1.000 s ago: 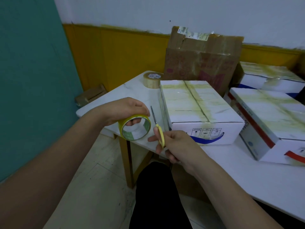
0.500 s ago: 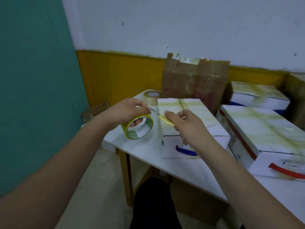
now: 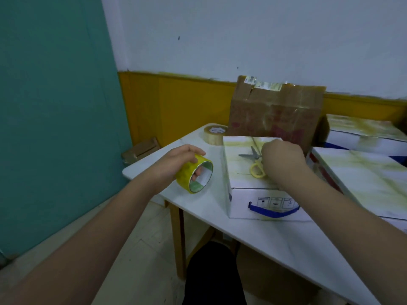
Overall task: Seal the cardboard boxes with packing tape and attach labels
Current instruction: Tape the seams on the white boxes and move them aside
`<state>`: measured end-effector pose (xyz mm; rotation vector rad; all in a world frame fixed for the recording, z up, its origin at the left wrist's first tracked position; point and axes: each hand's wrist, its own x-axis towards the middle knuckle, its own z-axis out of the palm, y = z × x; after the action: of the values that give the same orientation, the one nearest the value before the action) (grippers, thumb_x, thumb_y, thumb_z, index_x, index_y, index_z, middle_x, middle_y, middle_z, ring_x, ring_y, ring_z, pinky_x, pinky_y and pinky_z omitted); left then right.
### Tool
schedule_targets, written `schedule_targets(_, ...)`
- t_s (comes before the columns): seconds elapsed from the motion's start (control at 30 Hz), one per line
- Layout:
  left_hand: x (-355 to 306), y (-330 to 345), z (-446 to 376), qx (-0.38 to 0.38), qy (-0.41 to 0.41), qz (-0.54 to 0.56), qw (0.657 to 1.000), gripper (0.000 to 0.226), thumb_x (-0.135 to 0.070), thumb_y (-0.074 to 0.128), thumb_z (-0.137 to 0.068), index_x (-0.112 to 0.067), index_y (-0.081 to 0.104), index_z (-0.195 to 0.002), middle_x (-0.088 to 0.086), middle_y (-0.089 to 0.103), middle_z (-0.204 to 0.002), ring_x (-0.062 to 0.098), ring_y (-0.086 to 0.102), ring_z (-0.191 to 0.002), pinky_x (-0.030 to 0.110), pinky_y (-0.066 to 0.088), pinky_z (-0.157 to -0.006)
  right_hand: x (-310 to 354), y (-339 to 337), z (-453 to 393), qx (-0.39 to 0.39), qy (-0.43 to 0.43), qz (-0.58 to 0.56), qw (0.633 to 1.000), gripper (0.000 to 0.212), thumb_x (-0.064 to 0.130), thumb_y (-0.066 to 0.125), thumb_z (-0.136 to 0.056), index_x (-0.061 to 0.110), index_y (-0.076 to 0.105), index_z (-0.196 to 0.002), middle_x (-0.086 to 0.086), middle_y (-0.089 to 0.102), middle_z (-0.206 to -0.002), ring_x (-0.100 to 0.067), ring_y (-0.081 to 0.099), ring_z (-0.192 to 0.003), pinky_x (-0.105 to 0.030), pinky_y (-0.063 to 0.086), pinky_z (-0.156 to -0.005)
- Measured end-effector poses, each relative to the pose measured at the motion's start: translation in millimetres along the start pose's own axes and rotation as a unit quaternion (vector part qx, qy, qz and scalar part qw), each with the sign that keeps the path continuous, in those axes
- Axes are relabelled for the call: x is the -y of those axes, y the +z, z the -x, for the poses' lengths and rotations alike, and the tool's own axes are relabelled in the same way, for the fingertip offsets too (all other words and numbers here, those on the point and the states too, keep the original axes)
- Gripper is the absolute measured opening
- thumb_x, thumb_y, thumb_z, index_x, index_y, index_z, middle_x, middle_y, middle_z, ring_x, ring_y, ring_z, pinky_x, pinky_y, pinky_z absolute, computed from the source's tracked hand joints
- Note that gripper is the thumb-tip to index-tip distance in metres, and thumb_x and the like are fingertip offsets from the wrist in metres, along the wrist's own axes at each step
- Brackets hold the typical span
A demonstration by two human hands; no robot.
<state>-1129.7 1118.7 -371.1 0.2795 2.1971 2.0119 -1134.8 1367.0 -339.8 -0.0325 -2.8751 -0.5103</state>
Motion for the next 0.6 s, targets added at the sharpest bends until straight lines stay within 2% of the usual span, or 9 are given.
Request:
schedule_targets(0.07, 2.0, -5.9, 3.7, 0.001, 0.000, -0.011, 1.000, 0.027, 0.000, 0.045, -0.098, -0.009, 0.062, -0.117, 0.016, 0.067, -0.079, 0.023, 0.064, -0.069, 0.030, 0.054, -0.064, 2.1, -3.6, -6.9, 0.021, 0.001, -0.001, 1.000, 0.017, 0.004, 0.053, -0.092, 0.014, 0.066, -0.092, 0.002, 0.055, -0.078, -0.018, 0.052, -0.070, -0.026, 0.032, -0.050)
schedule_targets(0.2, 8.7, -18.6, 9.7, 0.001, -0.011, -0.023, 1.000, 0.028, -0.005, 0.049, -0.097, -0.012, 0.062, -0.121, 0.014, 0.072, -0.085, 0.026, 0.067, -0.080, 0.036, 0.055, -0.077, 4.2, 2.0, -14.8, 0.093, -0.002, -0.016, 0.995, 0.019, 0.011, 0.050, -0.095, 0.011, 0.066, -0.103, 0.001, 0.045, -0.075, -0.019, 0.053, -0.077, -0.029, 0.043, -0.062)
schedule_targets(0.33, 13.7, -26.4, 14.7, 0.006, -0.013, -0.013, 1.000, 0.028, -0.005, 0.050, -0.098, -0.013, 0.061, -0.122, 0.013, 0.072, -0.084, 0.026, 0.066, -0.079, 0.037, 0.054, -0.078, 9.3, -4.7, -18.0, 0.039, 0.042, -0.069, 0.996, 0.010, 0.005, 0.054, -0.093, 0.006, 0.063, -0.097, -0.003, 0.045, -0.076, -0.024, 0.053, -0.081, -0.033, 0.045, -0.069)
schedule_targets(0.43, 13.2, -27.7, 20.6, 0.015, -0.011, -0.006, 1.000, 0.028, -0.004, 0.049, -0.098, -0.011, 0.060, -0.123, 0.013, 0.072, -0.085, 0.025, 0.067, -0.081, 0.038, 0.054, -0.081, 7.2, -6.3, -27.6, 0.039, 0.078, -0.106, 0.990, 0.016, 0.007, 0.050, -0.095, -0.001, 0.060, -0.106, -0.013, 0.050, -0.102, -0.031, 0.058, -0.094, -0.038, 0.048, -0.076)
schedule_targets(0.5, 11.3, -29.2, 25.8, 0.034, -0.015, 0.018, 0.999, 0.028, -0.002, 0.048, -0.099, -0.009, 0.056, -0.125, 0.017, 0.072, -0.090, 0.028, 0.069, -0.083, 0.041, 0.056, -0.084, 10.4, -10.3, -31.3, -0.003, 0.062, -0.166, 0.984, 0.022, 0.020, 0.057, -0.097, -0.001, 0.062, -0.093, -0.014, 0.053, -0.093, -0.027, 0.057, -0.079, -0.035, 0.047, -0.067)
schedule_targets(0.53, 10.1, -30.0, 28.6, 0.052, -0.019, 0.039, 0.998, 0.029, 0.000, 0.047, -0.100, -0.008, 0.054, -0.127, 0.021, 0.072, -0.094, 0.031, 0.070, -0.084, 0.043, 0.057, -0.085, 17.7, -15.2, -30.1, -0.019, 0.025, -0.232, 0.972, 0.031, 0.031, 0.059, -0.098, 0.003, 0.062, -0.084, -0.012, 0.056, -0.084, -0.025, 0.056, -0.073, -0.033, 0.046, -0.063)
schedule_targets(0.57, 8.9, -30.7, 31.3, 0.070, -0.022, 0.055, 0.996, 0.029, 0.001, 0.047, -0.101, -0.007, 0.052, -0.128, 0.025, 0.071, -0.099, 0.036, 0.070, -0.086, 0.045, 0.057, -0.086, 30.1, -21.7, -25.6, -0.011, -0.023, -0.332, 0.943, 0.039, 0.042, 0.058, -0.098, 0.007, 0.064, -0.082, -0.010, 0.061, -0.082, -0.023, 0.058, -0.072, -0.034, 0.047, -0.063)
schedule_targets(0.6, 8.4, -31.6, 33.4, 0.085, -0.024, 0.063, 0.994, 0.028, 0.001, 0.046, -0.101, -0.007, 0.051, -0.128, 0.028, 0.070, -0.102, 0.039, 0.070, -0.089, 0.047, 0.057, -0.086, 47.7, -29.5, -17.6, 0.028, -0.071, -0.440, 0.895, 0.043, 0.050, 0.056, -0.096, 0.009, 0.068, -0.088, -0.006, 0.067, -0.085, -0.021, 0.063, -0.076, -0.036, 0.051, -0.067)
